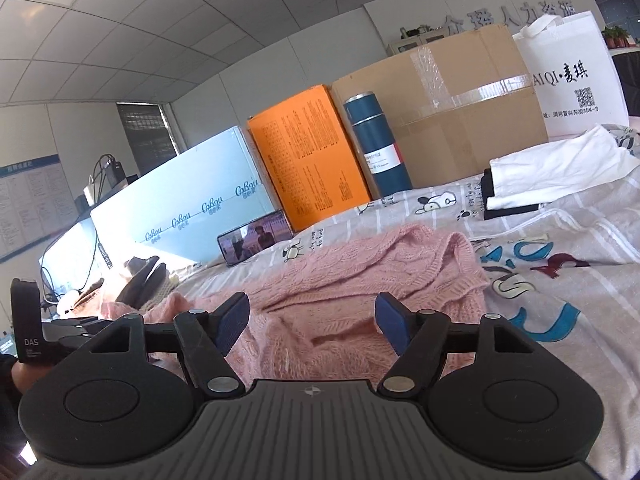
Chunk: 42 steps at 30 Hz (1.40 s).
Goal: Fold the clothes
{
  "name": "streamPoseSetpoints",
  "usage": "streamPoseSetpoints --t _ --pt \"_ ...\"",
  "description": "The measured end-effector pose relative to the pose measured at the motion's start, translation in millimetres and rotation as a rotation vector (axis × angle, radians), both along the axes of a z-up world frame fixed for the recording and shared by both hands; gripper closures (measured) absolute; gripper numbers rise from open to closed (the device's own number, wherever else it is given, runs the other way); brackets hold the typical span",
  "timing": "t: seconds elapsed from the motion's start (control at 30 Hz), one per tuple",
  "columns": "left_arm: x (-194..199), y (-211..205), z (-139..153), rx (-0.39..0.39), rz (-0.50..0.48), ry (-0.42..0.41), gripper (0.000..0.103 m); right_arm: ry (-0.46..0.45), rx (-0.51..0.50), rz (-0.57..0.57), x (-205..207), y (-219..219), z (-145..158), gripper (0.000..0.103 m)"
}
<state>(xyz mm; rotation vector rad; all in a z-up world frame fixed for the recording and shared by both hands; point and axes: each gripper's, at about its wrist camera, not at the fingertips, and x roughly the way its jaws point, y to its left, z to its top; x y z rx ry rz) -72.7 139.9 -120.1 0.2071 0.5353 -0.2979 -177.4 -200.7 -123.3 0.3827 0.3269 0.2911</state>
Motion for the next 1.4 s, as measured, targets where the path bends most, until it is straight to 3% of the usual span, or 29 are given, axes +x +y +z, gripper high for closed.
streamPoseSetpoints --t 0.13,0.27,0.5,0.63,0.7,0.73,0.8,0.9,1.03,1.13,1.17,1.27,1.37,1.4 --pt "-3 27 3 -0.015 0.025 0.022 0.077 0.070 -0.047 0.034 14 14 -13 0.035" --pt "-12 51 7 0.067 0.118 -0.019 0.078 0.101 -0.048 0.027 18 14 -21 0.035" --pt "-24 85 4 0.279 0.297 -0.094 0.078 0.104 -0.043 0.038 17 11 -23 0.035" --pt "-27 105 0 0.318 0.412 -0.080 0.077 0.113 -0.027 0.041 17 9 -21 0.035" --pt "-34 110 5 0.280 0.430 -0.113 0.074 0.117 -0.022 0.038 16 7 -19 0.035" --pt "-38 109 10 0.257 0.414 -0.136 0.073 0.118 -0.022 0.034 16 7 -19 0.035" --pt "-46 101 22 0.221 0.368 -0.203 0.052 0.117 -0.024 0.030 16 8 -16 0.035" --pt "-46 82 41 0.159 0.246 -0.281 0.033 0.107 -0.034 0.039 17 11 -13 0.031" --pt "-20 52 48 0.137 0.068 -0.263 0.032 0.107 -0.050 0.047 18 17 -12 0.030" --pt "8 30 31 0.209 -0.047 -0.161 0.032 0.107 -0.058 0.044 17 19 -12 0.030" --pt "15 26 23 0.239 -0.059 -0.124 0.035 0.106 -0.058 0.043 17 19 -11 0.030" --pt "15 28 10 0.296 -0.049 -0.099 0.081 0.109 -0.070 0.037 15 19 -12 0.030" --pt "6 35 3 0.340 -0.021 -0.109 0.088 0.105 -0.093 0.037 13 18 -14 0.037" --pt "3 38 1 0.354 -0.010 -0.115 0.088 0.106 -0.105 0.039 13 17 -15 0.050"
